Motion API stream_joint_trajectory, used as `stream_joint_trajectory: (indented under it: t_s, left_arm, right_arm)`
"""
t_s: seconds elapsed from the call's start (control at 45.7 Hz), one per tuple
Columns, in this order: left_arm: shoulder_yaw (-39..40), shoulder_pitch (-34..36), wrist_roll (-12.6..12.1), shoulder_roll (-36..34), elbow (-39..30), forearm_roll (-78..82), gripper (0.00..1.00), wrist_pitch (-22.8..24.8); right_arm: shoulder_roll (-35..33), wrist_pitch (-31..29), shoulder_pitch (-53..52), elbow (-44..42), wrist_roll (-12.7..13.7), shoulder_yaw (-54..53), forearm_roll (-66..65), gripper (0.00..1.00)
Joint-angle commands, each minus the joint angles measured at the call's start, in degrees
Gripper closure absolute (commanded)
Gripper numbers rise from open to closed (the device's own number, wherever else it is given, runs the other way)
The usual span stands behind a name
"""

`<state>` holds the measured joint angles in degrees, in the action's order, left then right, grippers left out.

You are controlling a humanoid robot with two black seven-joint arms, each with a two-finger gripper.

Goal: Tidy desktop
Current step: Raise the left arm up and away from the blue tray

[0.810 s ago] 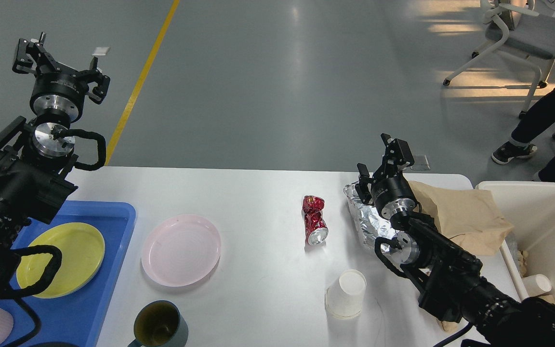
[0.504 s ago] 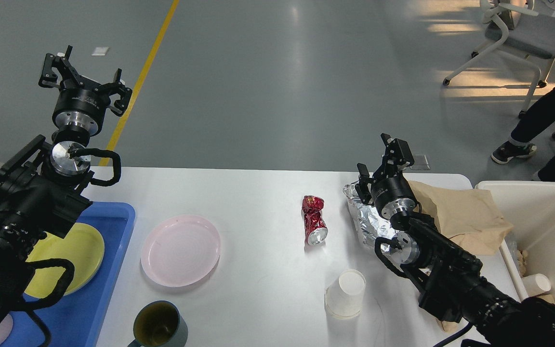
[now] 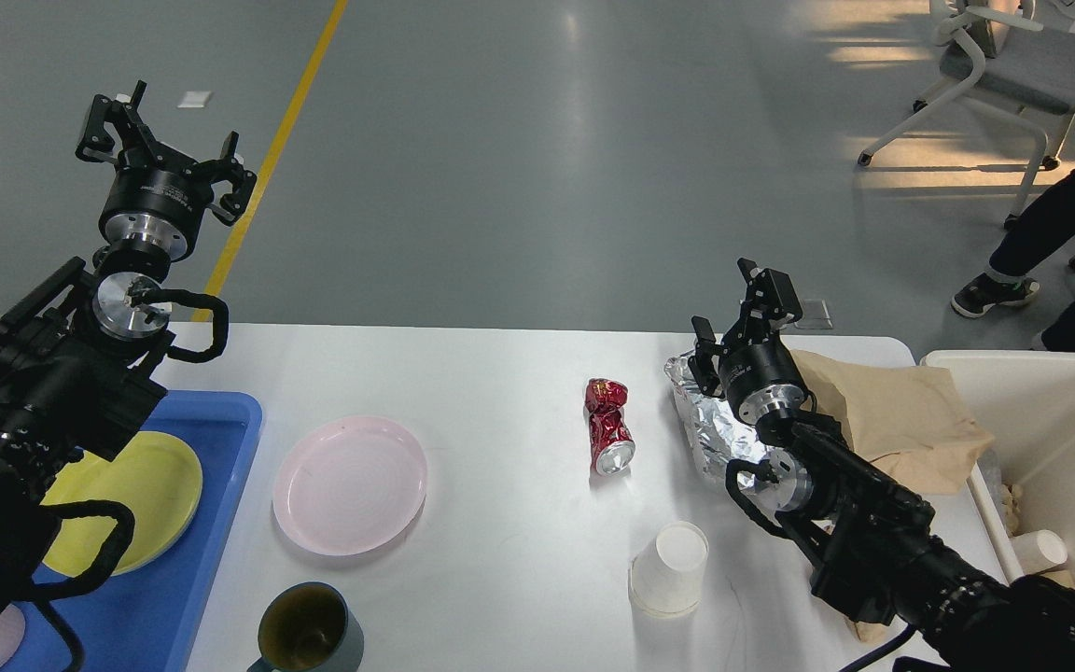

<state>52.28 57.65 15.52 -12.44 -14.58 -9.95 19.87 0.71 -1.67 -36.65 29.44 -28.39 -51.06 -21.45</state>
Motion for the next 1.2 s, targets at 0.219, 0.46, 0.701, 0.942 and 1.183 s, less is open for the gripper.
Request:
stream_joint_trajectory:
  t_s: [0.219, 0.46, 0.701, 0.942, 1.183]
  left_arm:
    - [-8.3, 1.1, -0.1, -1.3, 0.3, 0.0, 0.03, -4.8]
    - [-26.5, 2.8, -0.2, -5.6, 0.3, 0.1, 0.03, -5.5]
    - [-38.5, 4.8, -0.2, -7.0, 0.2, 0.1, 0.03, -5.5]
    - [-43.0, 4.2, -0.1, -6.9, 0.1, 0.1, 0.03, -5.5]
    - [-49.0, 3.5, -0.9, -7.4, -0.1, 0.1, 0.03, -5.4]
  right_arm:
    - [0.0, 0.0, 0.0, 0.0, 0.0, 0.0, 0.0, 0.0]
    - [0.0, 0.0, 0.0, 0.0, 0.0, 0.0, 0.0, 0.0]
    - [0.0, 0.0, 0.0, 0.0, 0.0, 0.0, 0.0, 0.0]
    - [0.0, 0.0, 0.0, 0.0, 0.0, 0.0, 0.0, 0.0]
    - [0.0, 0.0, 0.0, 0.0, 0.0, 0.0, 0.0, 0.0]
